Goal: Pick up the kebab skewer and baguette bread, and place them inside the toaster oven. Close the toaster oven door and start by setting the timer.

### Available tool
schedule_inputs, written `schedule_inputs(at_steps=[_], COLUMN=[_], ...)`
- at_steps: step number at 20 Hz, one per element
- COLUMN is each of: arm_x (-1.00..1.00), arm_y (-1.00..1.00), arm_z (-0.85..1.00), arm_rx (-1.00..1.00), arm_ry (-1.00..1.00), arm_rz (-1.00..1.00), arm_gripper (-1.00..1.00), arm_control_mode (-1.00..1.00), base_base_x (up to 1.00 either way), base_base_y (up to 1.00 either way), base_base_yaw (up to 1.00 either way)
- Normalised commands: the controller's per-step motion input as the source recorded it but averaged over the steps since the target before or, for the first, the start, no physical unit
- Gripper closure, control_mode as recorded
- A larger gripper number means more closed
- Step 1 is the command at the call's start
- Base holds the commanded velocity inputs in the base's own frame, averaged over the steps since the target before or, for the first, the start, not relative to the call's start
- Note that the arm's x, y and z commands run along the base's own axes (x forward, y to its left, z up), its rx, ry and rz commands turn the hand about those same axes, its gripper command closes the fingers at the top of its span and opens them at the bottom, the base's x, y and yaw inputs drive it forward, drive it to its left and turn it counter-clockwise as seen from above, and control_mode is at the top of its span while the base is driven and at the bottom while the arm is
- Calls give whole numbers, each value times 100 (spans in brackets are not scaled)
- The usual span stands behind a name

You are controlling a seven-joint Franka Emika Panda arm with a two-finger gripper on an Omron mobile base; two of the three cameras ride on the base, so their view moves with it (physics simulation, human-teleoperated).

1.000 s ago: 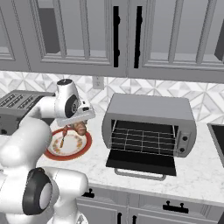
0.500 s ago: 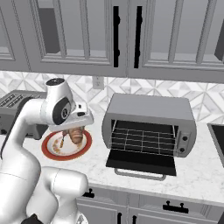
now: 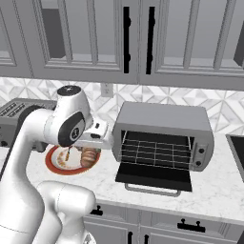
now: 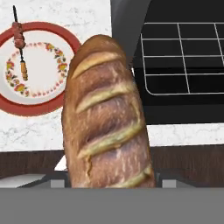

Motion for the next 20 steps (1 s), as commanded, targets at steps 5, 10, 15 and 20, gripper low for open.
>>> schedule_inputs(at_steps=[5, 10, 15, 20], arm_x=[-22, -7, -1, 0], arm_y=[-58, -38, -21, -8], arm_z=[39, 17, 0, 0], arm_rx=[18, 17, 20, 21], arm_ry=[0, 0, -3, -11], arm_rz=[-35, -42, -49, -50], arm_gripper=[100, 100, 100, 100], arm_control_mode=[-100, -100, -100, -100], base_base_x=[0, 0, 0, 0], base_base_y=[0, 0, 0, 0], base_base_yaw=[0, 0, 0, 0])
